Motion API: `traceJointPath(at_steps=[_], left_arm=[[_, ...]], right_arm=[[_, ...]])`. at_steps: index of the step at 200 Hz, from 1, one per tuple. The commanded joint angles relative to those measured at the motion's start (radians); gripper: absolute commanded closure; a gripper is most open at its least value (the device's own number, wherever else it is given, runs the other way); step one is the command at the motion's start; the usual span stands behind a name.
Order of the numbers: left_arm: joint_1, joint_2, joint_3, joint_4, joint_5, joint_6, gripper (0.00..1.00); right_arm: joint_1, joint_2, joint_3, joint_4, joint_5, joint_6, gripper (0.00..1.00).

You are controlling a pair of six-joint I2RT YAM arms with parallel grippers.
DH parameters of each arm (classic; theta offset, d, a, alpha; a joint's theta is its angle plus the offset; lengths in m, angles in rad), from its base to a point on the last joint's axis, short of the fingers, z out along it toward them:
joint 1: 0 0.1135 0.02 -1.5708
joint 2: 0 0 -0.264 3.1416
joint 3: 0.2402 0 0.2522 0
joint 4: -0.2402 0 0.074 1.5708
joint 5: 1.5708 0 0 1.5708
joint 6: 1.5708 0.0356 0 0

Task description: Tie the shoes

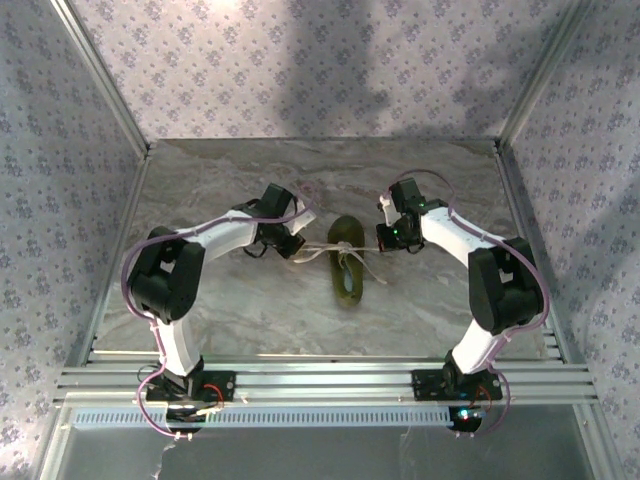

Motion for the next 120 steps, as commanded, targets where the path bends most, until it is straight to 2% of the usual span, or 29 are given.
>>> traceJointPath(at_steps=[1, 65, 102, 120], left_arm=[[0.006, -0.048, -0.032, -0.068, -0.086, -0.045, 1.00], [0.004, -0.073, -0.084, -0.070, -0.105, -0.076, 1.00], [-0.003, -0.082, -0.083, -0.053, -0.065, -0.074, 1.00], [-0.011, -0.078, -0.069, -0.049, -0.054, -0.075, 1.00]], right_arm=[[-0.023, -0.036, -0.022, -0.001, 0.121, -0.018, 1.00], [-0.043, -0.045, -0.036, 0.022, 0.165, -0.018, 1.00], [-0.051, -0.064, -0.029, 0.049, -0.036, -0.001, 1.00], [-0.040, -0.078, -0.024, 0.059, -0.128, 0.046, 0.82]])
